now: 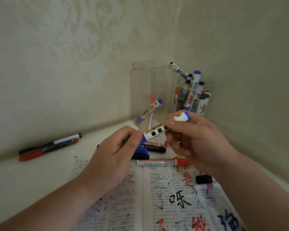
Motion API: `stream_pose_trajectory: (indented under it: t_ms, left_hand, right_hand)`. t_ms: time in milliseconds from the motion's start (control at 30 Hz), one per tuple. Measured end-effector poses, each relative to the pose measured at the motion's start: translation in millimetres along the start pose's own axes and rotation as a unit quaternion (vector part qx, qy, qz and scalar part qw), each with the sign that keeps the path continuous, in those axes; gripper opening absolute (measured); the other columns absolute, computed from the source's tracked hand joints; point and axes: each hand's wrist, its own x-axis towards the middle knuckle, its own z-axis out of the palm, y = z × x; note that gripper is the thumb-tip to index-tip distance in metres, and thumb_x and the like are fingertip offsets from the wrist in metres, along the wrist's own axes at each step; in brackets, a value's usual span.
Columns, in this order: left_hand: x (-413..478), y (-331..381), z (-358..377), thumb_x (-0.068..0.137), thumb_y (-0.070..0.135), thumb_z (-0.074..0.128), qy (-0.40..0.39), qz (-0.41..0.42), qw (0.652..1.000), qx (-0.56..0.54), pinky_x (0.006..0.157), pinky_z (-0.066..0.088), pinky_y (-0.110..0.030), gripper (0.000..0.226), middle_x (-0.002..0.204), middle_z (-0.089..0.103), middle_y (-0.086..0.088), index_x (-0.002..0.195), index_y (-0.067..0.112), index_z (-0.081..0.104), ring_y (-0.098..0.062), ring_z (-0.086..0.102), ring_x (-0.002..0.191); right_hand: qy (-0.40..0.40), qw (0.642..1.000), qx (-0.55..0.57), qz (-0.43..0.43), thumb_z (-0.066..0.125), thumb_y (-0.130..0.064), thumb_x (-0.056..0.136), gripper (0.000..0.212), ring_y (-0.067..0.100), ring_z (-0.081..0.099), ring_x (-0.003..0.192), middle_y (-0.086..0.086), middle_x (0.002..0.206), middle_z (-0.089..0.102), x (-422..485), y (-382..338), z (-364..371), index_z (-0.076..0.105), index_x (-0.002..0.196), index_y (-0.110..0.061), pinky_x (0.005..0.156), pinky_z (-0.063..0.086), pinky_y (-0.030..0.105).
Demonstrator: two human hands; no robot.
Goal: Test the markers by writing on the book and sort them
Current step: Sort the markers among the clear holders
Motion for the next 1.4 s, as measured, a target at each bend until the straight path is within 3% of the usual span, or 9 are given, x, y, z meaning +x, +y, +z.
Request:
stream_pose_trajectory:
  t_ms: [200,400,600,700,833,1000,1233,1333,1400]
  left_hand:
    - [27.6,24.2,-27.9,0.084,0.066,0.051,0.012,-0.051,0.981,0.185,0.063,0.044,-0.028,0.032,0.087,0.064,0.017,0.098,0.039,0.060,-0.001,0.059,0.067]
    - [92.2,56.4,-39.3,0.091,0.066,0.049,0.058,0.089,0.912,0.396,0.094,0.049,-0.037,0.058,0.125,0.051,0.006,0.133,0.026,0.050,-0.013,0.056,0.110]
    - [146.6,50.6,-12.6,0.075,0.066,0.074,0.085,0.023,0.974,0.210,0.115,0.035,-0.040,0.098,0.152,0.038,-0.003,0.153,0.027,0.029,-0.021,0.039,0.140]
    - [154.3,47.3,-2.4,0.077,0.061,0.076,0.093,-0.008,0.988,0.120,0.111,0.040,-0.038,0.093,0.152,0.042,0.000,0.152,0.032,0.030,-0.018,0.045,0.135]
    - [156.4,50.7,0.6,0.078,0.062,0.074,0.115,-0.012,0.989,0.097,0.099,0.045,-0.035,0.085,0.139,0.052,0.000,0.147,0.031,0.037,-0.017,0.054,0.122]
    - [163.4,63.5,-8.0,0.078,0.071,0.068,0.116,-0.052,0.988,0.083,0.086,0.041,-0.031,0.080,0.122,0.054,0.003,0.141,0.027,0.044,-0.018,0.056,0.112]
    - [167.6,75.9,-13.6,0.078,0.076,0.062,0.106,-0.073,0.990,0.062,0.083,0.040,-0.033,0.079,0.111,0.054,0.008,0.134,0.022,0.047,-0.015,0.053,0.101]
    - [170.1,78.3,-14.7,0.078,0.078,0.060,0.114,-0.078,0.989,0.056,0.085,0.043,-0.036,0.078,0.119,0.054,0.005,0.130,0.021,0.051,-0.018,0.055,0.107]
    - [171.0,79.1,-14.3,0.077,0.079,0.058,0.116,-0.080,0.989,0.052,0.087,0.045,-0.037,0.078,0.118,0.056,0.005,0.128,0.020,0.052,-0.019,0.056,0.107]
  right_hand:
    - [0.072,0.997,0.007,-0.040,0.063,-0.011,0.094,0.007,0.018,0.047,0.050,0.012,0.067,0.060,4.8,0.2,-14.8,0.066,0.088,-0.009,0.039,0.029,0.024]
    - [0.107,0.987,-0.073,-0.098,0.059,-0.015,0.099,0.011,0.018,0.051,0.052,0.009,0.070,0.066,6.9,1.9,-18.2,0.069,0.095,-0.010,0.044,0.033,0.027]
    - [0.114,0.979,-0.087,-0.142,0.060,-0.044,0.083,0.027,0.015,0.053,0.056,0.006,0.071,0.067,1.5,-1.7,-14.8,0.073,0.090,-0.022,0.047,0.040,0.023]
    - [0.130,0.973,-0.106,-0.159,0.058,-0.045,0.083,0.029,0.013,0.054,0.058,0.008,0.074,0.069,0.9,-2.1,-16.5,0.073,0.096,-0.024,0.049,0.043,0.020]
    - [0.185,0.960,-0.097,-0.188,0.058,-0.023,0.099,0.011,0.014,0.057,0.059,0.010,0.078,0.070,1.3,-6.8,-17.2,0.069,0.097,-0.021,0.049,0.045,0.019]
    - [0.254,0.934,-0.100,-0.229,0.059,-0.016,0.100,0.008,0.007,0.055,0.047,0.014,0.076,0.066,-0.5,-30.4,-6.9,0.061,0.093,-0.013,0.038,0.044,0.017]
    - [0.265,0.935,-0.165,-0.169,0.061,-0.024,0.101,0.004,0.012,0.070,0.066,-0.006,0.084,0.076,23.4,-39.9,0.0,0.065,0.101,-0.026,0.050,0.056,0.031]
    - [0.215,0.955,-0.172,-0.107,0.058,-0.027,0.102,0.022,0.007,0.074,0.076,-0.007,0.092,0.077,40.4,-41.9,1.6,0.062,0.124,-0.026,0.059,0.063,0.033]
    - [0.183,0.970,-0.148,-0.066,0.057,-0.025,0.103,0.048,0.011,0.076,0.083,-0.007,0.096,0.076,49.6,-43.8,2.5,0.043,0.149,-0.028,0.064,0.064,0.039]
